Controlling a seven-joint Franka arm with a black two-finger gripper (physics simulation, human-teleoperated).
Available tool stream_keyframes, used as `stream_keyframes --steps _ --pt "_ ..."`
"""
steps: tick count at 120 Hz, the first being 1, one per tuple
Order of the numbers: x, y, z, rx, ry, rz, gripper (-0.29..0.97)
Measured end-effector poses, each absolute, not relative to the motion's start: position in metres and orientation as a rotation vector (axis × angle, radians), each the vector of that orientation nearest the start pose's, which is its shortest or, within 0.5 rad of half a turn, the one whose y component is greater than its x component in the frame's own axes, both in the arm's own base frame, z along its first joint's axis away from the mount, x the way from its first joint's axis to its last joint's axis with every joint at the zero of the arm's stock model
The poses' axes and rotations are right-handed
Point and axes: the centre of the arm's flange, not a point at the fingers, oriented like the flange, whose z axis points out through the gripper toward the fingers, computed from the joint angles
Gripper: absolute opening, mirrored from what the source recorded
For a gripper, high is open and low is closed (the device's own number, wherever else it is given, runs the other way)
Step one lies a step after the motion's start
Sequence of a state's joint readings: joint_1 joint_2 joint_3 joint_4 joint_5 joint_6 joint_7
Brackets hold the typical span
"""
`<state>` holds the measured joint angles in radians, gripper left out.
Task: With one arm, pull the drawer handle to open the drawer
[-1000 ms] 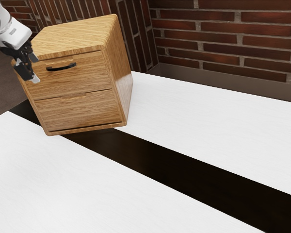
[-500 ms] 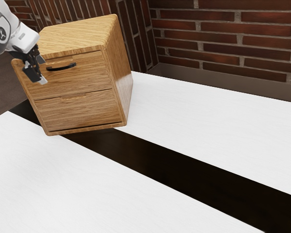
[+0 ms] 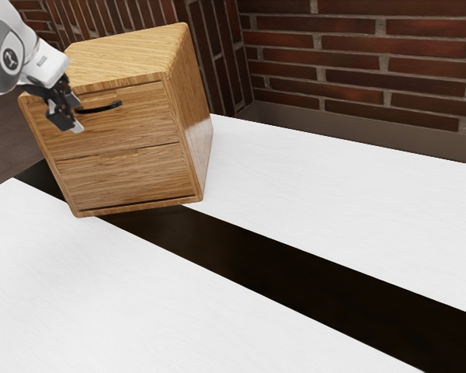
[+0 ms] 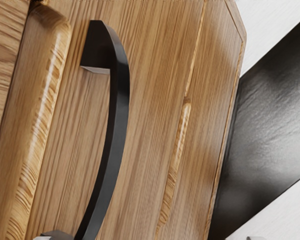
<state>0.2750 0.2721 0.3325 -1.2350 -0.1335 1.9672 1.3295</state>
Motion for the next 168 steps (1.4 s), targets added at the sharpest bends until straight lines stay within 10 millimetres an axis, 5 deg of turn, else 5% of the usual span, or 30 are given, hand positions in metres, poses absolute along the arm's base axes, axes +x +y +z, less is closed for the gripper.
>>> stream_keyframes --steps 82,97,168 --pt "0.593 0.319 0.651 -2.569 1.045 -0.463 0.41" --pt "0.586 0.316 0.659 -2.574 1.048 -0.466 0.34" --pt "0.572 0.312 0.687 -2.6 1.065 -0.432 0.41"
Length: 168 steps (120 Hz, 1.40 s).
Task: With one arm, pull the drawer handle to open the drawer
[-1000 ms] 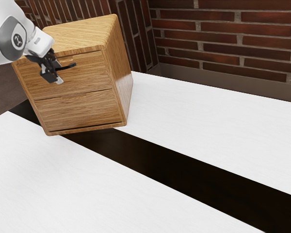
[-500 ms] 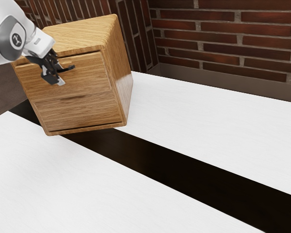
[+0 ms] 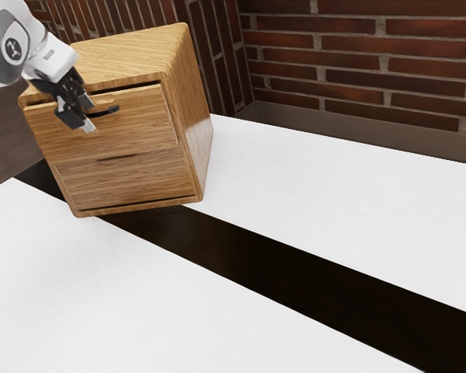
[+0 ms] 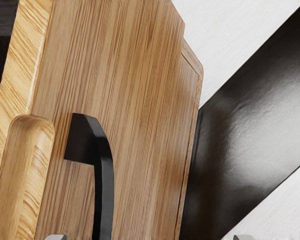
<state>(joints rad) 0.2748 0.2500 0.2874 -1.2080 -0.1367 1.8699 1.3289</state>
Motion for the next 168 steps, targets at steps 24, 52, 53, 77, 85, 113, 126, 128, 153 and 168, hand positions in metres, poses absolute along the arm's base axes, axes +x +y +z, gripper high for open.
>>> stream_keyframes --steps 24,52,53,77,85,113,126,128,153,168 --pt "0.577 0.316 0.664 -2.642 1.073 -0.395 0.48" --pt "0.579 0.316 0.665 -2.628 1.069 -0.414 0.38" --pt "0.579 0.315 0.665 -2.628 1.069 -0.414 0.38" --pt "0.567 0.308 0.677 -2.645 1.082 -0.416 0.32" --pt "0.556 0.306 0.682 -2.656 1.083 -0.419 0.31" --pt "0.53 0.286 0.679 -2.701 1.126 -0.423 0.38" --pt "0.518 0.272 0.683 -2.702 1.153 -0.441 0.37" --pt "0.515 0.27 0.687 -2.697 1.156 -0.45 0.37" --pt "0.452 0.239 0.763 -2.594 1.163 -0.61 0.42" --pt "0.446 0.235 0.765 -2.594 1.171 -0.616 0.44"
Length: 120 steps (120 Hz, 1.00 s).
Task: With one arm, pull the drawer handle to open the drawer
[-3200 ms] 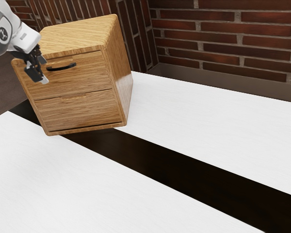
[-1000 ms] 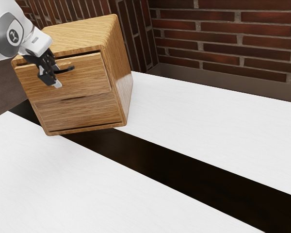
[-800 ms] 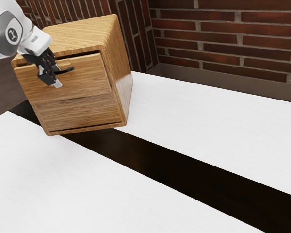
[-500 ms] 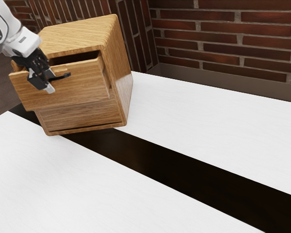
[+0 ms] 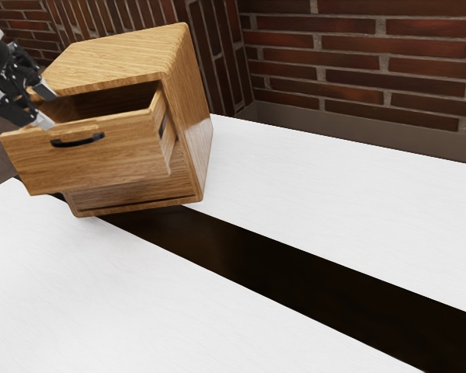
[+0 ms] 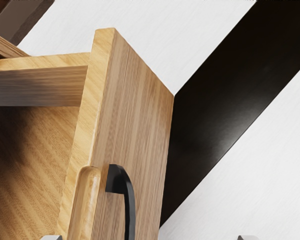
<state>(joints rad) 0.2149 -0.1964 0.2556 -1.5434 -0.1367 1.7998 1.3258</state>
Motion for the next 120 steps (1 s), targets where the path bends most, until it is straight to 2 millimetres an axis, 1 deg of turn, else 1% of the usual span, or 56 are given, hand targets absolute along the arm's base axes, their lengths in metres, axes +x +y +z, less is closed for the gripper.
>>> stream_keyframes --steps 8,14,16,22,26,33,38,43,54,61,68,76,88,91,97,102,120 --pt "0.444 0.234 0.766 -2.594 1.172 -0.618 0.44" --pt "0.442 0.233 0.767 -2.593 1.171 -0.62 0.49" --pt "0.443 0.23 0.768 -2.591 1.177 -0.621 0.51" --pt "0.458 0.196 0.764 -2.582 1.27 -0.599 0.54" --pt "0.463 0.177 0.76 -2.601 1.302 -0.563 0.56" --pt "0.461 0.153 0.757 -2.664 1.288 -0.449 0.59" --pt "0.457 0.142 0.755 -2.712 1.256 -0.378 0.61" --pt "0.453 0.137 0.752 -2.762 1.206 -0.32 0.62" --pt "0.446 0.134 0.747 -2.857 1.078 -0.228 0.64" --pt "0.447 0.12 0.748 -2.89 1.022 -0.199 0.65" --pt "0.445 0.112 0.753 -2.92 0.951 -0.189 0.66" --pt "0.445 0.093 0.762 -2.942 0.907 -0.205 0.67" --pt "0.452 0.068 0.761 -2.996 0.859 -0.216 0.67" --pt "0.452 0.065 0.765 -3.004 0.841 -0.234 0.67" --pt "0.448 0.061 0.778 -3.013 0.796 -0.28 0.67" --pt "0.444 0.061 0.785 -3.023 0.753 -0.305 0.68" --pt "0.447 0.058 0.785 -3.061 0.635 -0.307 0.68"
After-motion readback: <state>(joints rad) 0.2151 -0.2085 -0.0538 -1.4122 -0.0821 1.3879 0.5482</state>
